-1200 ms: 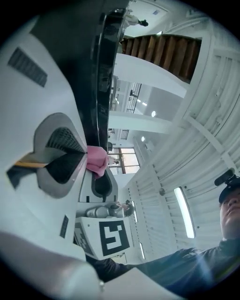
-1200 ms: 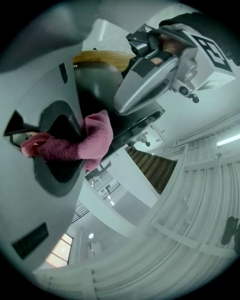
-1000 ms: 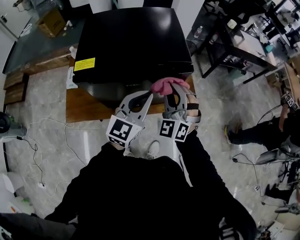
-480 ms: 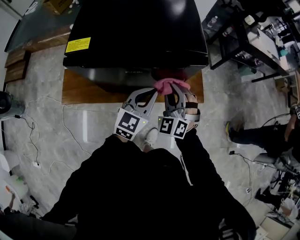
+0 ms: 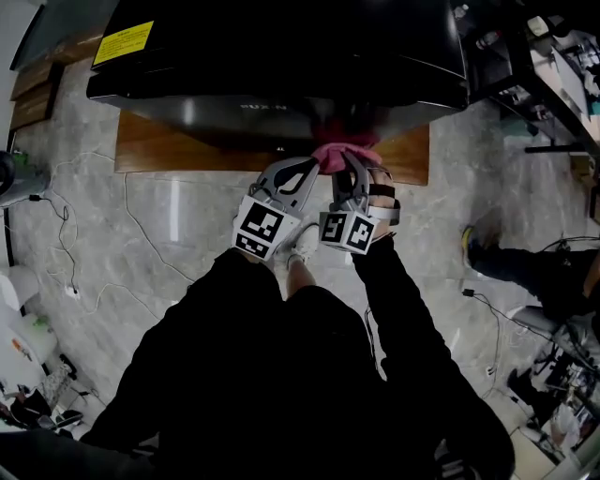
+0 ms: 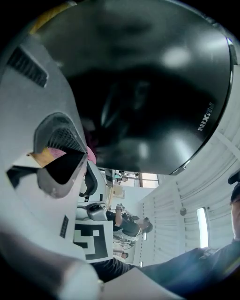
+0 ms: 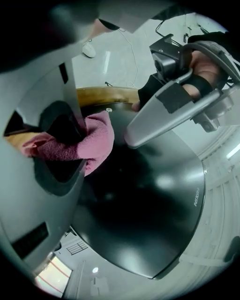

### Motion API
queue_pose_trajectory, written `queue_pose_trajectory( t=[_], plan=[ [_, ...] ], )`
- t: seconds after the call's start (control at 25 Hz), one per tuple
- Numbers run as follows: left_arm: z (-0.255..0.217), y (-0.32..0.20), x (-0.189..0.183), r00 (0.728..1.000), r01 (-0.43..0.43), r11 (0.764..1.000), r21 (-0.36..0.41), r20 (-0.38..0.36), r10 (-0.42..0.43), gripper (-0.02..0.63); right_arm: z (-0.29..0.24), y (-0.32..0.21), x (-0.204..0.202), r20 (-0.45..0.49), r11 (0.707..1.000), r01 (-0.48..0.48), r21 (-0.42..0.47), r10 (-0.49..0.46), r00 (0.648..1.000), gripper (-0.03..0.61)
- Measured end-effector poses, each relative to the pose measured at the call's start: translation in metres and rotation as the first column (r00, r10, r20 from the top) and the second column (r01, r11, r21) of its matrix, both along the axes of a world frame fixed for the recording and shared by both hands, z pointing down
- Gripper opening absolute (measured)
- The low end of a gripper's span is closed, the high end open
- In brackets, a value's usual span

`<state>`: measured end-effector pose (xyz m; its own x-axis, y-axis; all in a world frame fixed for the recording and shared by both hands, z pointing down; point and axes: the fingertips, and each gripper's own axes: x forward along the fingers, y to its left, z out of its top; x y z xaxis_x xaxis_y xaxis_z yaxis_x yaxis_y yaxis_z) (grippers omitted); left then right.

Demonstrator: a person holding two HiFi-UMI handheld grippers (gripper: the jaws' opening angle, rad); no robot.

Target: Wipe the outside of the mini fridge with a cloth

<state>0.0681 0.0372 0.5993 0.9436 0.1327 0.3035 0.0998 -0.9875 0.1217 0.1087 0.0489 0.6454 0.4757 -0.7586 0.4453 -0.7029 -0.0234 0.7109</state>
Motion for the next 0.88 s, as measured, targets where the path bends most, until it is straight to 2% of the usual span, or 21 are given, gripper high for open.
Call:
queue_pose_trajectory(
  t=[0.12, 0.36, 0.6, 0.76, 0.88],
  plan=[
    [0.033, 0.001, 0.002, 0.999, 0.009, 1.0, -0.014, 0.036, -0.009, 0.006, 0.027, 0.001, 0.0, 0.023, 1.0, 0.006, -0.013, -0.006, 1.0, 0.078],
    [0.095, -0.002, 0.003, 0.994, 0.011, 1.0, -0.007, 0.106, -0.01, 0.006, 0.089, 0.001, -0.002, 0.074, 0.996, 0.007, -0.093, -0.001, 0.997, 0.078],
    [0.132, -0.009, 0.006, 0.992, 0.001, 1.0, 0.016, 0.125, -0.003, 0.006, 0.132, -0.003, -0.004, 0.11, 0.987, 0.005, -0.159, 0.012, 0.994, 0.078],
    [0.158, -0.014, 0.002, 0.987, 0.004, 1.0, -0.016, 0.161, -0.002, 0.006, 0.159, -0.005, -0.009, 0.132, 0.977, 0.0, -0.212, 0.029, 0.991, 0.078],
    [0.16, -0.014, -0.009, 0.985, 0.009, 1.0, -0.019, 0.172, -0.006, 0.006, 0.17, -0.005, -0.014, 0.162, 0.968, -0.005, -0.251, 0.047, 0.986, 0.081]
  ],
)
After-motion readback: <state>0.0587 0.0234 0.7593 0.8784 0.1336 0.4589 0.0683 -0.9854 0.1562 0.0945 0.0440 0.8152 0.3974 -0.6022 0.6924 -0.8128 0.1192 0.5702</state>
